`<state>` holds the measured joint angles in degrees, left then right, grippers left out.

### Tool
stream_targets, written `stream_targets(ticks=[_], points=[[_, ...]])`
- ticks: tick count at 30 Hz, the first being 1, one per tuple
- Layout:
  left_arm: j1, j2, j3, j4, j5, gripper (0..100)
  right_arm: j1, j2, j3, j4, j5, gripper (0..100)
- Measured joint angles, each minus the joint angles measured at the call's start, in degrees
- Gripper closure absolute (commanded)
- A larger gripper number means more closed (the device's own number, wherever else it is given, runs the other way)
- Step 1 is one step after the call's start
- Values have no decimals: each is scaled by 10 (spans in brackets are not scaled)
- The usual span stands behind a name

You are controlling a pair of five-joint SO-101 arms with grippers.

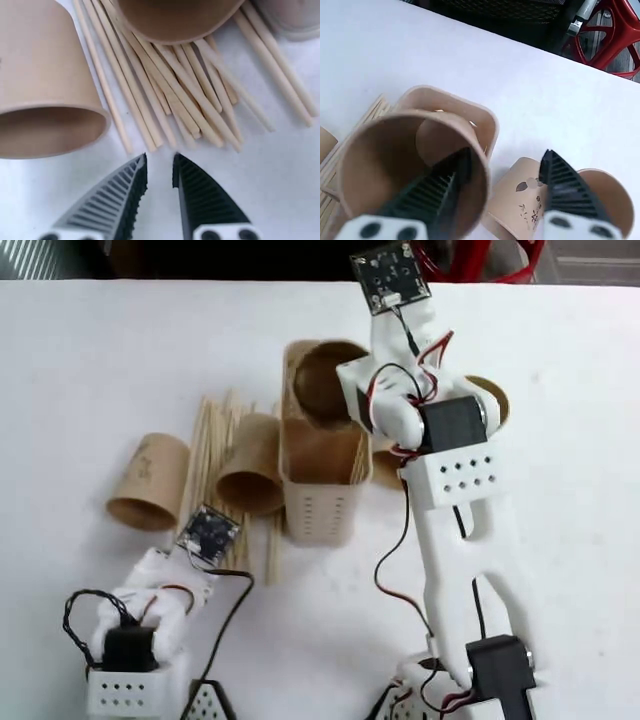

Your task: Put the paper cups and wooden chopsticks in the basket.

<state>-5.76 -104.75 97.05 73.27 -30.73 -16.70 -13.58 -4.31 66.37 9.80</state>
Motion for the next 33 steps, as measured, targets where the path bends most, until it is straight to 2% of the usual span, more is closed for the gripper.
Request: stream_targets(ticks=[7, 14, 18, 24, 33], points=[[0, 0, 0, 0, 0, 898, 0, -10, 0, -9, 0, 751], [0, 0, 0, 0, 0, 898, 20, -105, 0, -2, -1, 752], [0, 0, 0, 0, 0, 898, 98, -165, 0, 57, -1, 748], [0, 0, 0, 0, 0, 898, 277, -158, 10, 63, 4, 750], [0, 0, 0, 0, 0, 898, 319, 83, -38, 48, 40, 748]])
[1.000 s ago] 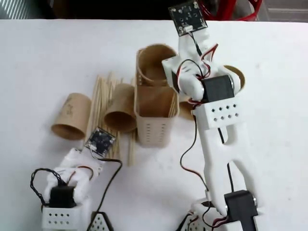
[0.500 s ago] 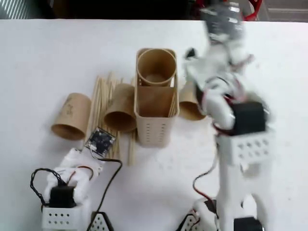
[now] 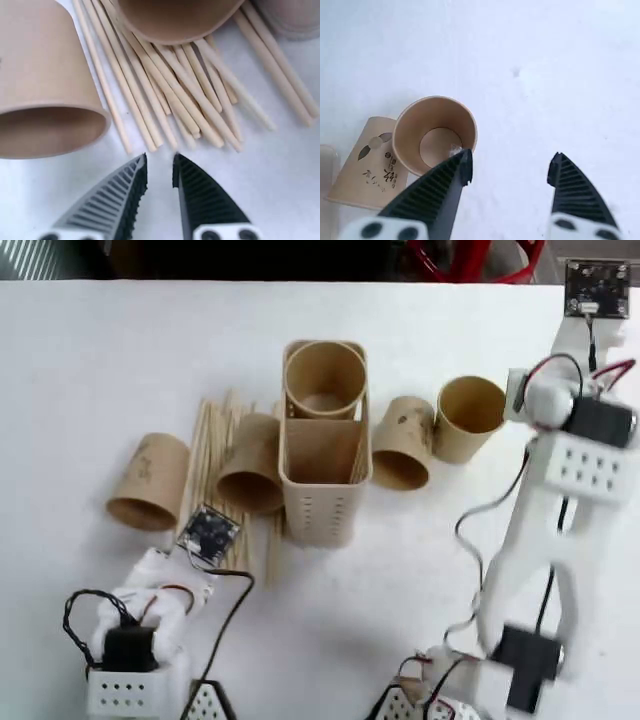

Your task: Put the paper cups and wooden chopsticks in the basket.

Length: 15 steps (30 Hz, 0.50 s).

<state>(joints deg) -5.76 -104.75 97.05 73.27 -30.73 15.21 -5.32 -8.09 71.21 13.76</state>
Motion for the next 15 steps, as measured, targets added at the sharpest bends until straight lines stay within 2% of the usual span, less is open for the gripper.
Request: stream_targets(ticks=[7, 15], points=[[0, 0, 0, 0, 0, 898, -1, 147, -112, 32, 2, 748], [0, 0, 0, 0, 0, 898, -21, 244, -188, 47, 2, 748]])
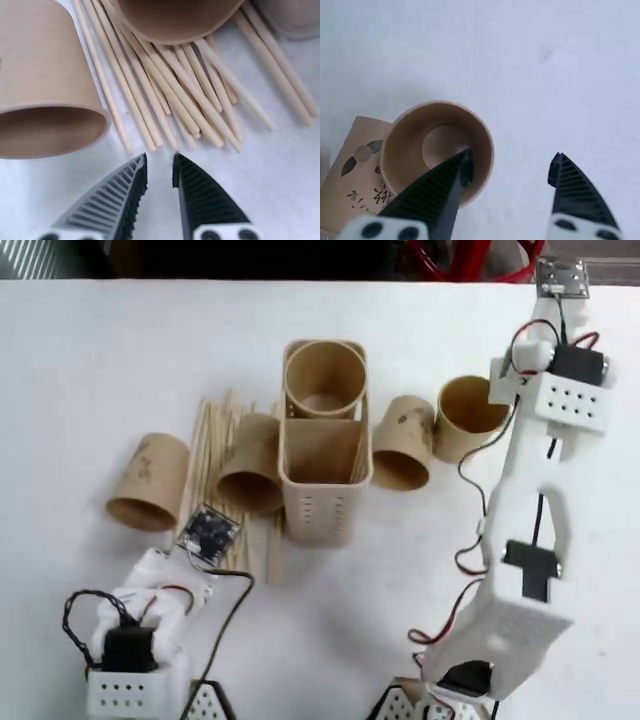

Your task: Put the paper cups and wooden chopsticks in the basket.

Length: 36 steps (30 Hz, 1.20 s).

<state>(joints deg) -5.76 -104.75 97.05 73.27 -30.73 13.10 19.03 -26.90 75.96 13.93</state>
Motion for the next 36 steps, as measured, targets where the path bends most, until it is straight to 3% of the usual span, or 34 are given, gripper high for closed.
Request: stream_targets(ticks=[14, 22, 29, 36], points=[[0, 0, 0, 0, 0, 898, -23, 100, -4, -1, 0, 755], [0, 0, 0, 0, 0, 898, -22, 149, -4, -1, 0, 967], [0, 0, 0, 0, 0, 898, 6, 143, -4, 11, 1, 982], [0, 0, 0, 0, 0, 898, 44, 28, -4, 65, 1, 982]])
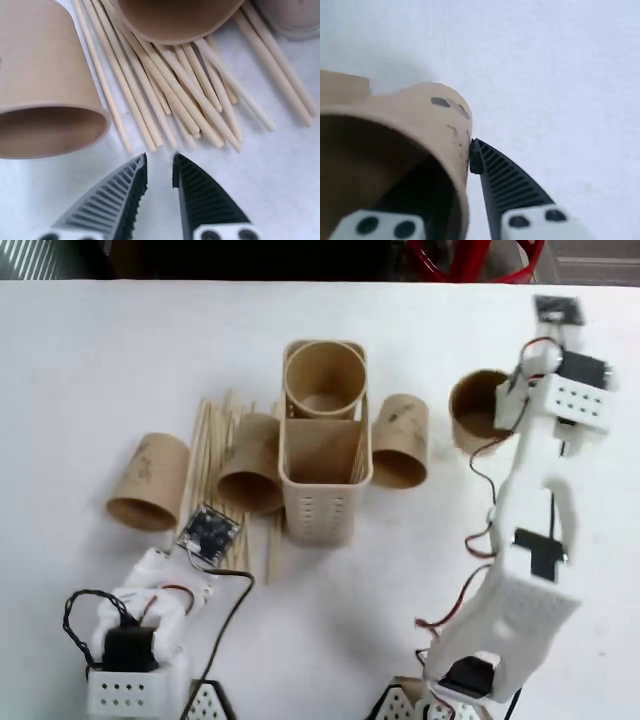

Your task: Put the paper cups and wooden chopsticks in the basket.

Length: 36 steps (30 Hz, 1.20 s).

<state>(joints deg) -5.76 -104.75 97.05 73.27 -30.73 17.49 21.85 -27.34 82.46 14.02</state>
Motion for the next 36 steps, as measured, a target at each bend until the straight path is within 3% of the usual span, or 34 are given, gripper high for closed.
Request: stream_targets(ticks=[8, 18, 25, 36], points=[[0, 0, 0, 0, 0, 898, -30, -228, 0, 87, 5, 982], [0, 0, 0, 0, 0, 898, -286, -515, -7, 97, 4, 982], [0, 0, 0, 0, 0, 898, -386, -484, -7, 53, -40, 981], [0, 0, 0, 0, 0, 898, -389, -388, -7, 47, -40, 981]])
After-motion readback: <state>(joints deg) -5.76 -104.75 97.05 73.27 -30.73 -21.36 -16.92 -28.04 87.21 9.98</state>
